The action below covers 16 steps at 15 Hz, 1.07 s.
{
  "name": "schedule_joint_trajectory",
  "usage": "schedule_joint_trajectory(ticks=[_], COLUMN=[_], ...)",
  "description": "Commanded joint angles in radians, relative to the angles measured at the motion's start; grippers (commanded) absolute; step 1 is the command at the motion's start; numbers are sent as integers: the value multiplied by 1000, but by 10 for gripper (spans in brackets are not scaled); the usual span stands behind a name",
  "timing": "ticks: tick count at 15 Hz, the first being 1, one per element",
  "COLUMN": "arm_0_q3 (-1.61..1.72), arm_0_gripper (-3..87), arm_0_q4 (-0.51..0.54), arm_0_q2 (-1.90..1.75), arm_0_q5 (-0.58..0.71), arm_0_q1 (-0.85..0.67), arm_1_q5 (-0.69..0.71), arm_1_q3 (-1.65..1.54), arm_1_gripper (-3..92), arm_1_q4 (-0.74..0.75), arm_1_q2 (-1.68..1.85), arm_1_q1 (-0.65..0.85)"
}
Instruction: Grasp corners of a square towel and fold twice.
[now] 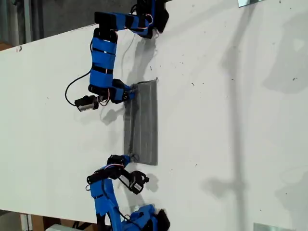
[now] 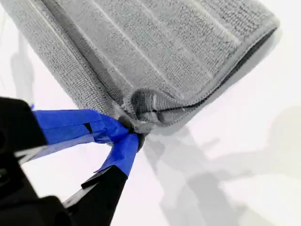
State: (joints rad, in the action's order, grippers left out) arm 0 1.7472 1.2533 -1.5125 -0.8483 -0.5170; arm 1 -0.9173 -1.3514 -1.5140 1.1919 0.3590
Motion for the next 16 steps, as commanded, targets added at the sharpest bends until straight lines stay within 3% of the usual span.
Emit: schedule_joint_trajectory(ticks=[1, 5, 9, 16], arm_0_q3=[-12, 48, 212, 212], arm_0_gripper=[-1, -1, -1, -1], arm_0_q4=[40, 146, 87, -6], arm_0_q2=[-54, -219, -270, -229], arm_0_q5=[-25, -95, -137, -193], arm_0_q1=[46, 178, 233, 336], arm_1_q5=[5, -21, -91, -94], arm_1_q3=[57, 43, -18, -34], arm_1_gripper=[-1, -1, -1, -1], arm_1_q4=[-35, -138, -129, -87], arm_1_q2=[80, 149, 137, 77], arm_1_q1=[-35, -143, -244, -250])
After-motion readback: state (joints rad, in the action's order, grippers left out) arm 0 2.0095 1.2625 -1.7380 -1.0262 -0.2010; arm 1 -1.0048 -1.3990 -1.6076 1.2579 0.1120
